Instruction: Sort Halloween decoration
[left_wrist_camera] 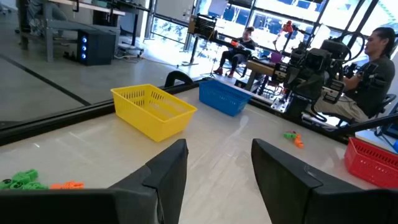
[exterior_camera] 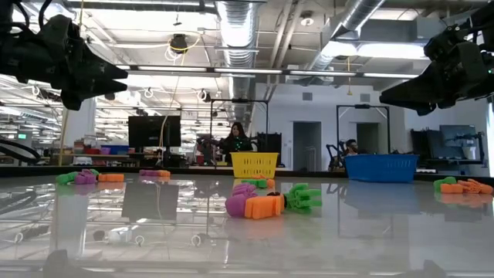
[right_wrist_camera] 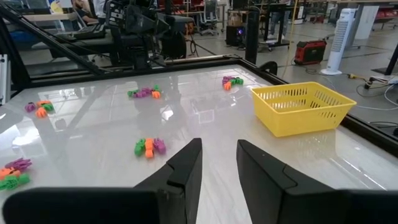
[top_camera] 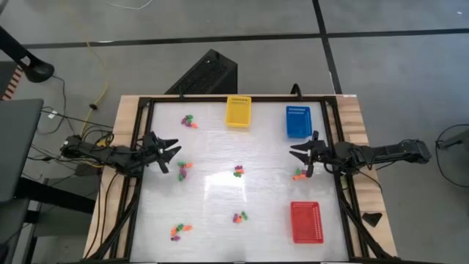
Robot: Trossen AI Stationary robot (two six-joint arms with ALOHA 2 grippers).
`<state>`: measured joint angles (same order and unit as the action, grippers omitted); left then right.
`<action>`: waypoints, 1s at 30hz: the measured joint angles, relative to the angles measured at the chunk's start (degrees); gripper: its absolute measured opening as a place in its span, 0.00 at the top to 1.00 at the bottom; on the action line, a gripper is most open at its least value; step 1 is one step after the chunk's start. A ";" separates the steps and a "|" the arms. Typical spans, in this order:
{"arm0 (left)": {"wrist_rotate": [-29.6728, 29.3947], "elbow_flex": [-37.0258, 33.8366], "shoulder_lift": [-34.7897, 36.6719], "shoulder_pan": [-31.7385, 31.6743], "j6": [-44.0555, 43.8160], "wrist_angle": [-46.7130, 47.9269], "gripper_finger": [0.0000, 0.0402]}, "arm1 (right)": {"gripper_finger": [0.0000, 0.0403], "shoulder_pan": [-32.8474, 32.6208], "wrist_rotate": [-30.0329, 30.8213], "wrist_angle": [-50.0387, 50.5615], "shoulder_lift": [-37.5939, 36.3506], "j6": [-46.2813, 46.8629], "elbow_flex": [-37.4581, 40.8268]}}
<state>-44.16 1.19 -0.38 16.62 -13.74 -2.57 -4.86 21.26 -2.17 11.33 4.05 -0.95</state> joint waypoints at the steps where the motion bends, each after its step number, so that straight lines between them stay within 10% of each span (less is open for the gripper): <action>1: 0.00 0.00 0.00 0.00 0.00 0.00 0.58 | 0.67 0.01 0.00 0.01 0.01 0.00 -0.01; 14: -0.28 0.00 0.01 -0.11 -1.09 -0.14 0.58 | 0.67 0.16 -0.10 -1.35 0.01 -2.19 0.07; 25: -16.63 -0.09 0.02 -4.75 13.38 -16.02 0.58 | 0.67 0.96 2.98 -26.23 -0.02 -1.06 0.14; 30: -8.66 -0.07 0.02 -7.83 14.24 -17.49 0.58 | 0.67 3.14 0.64 -31.00 1.84 -0.42 -1.83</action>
<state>-52.82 1.13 -0.36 8.79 0.50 -20.05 -1.72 21.90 -33.18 13.18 3.64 -2.78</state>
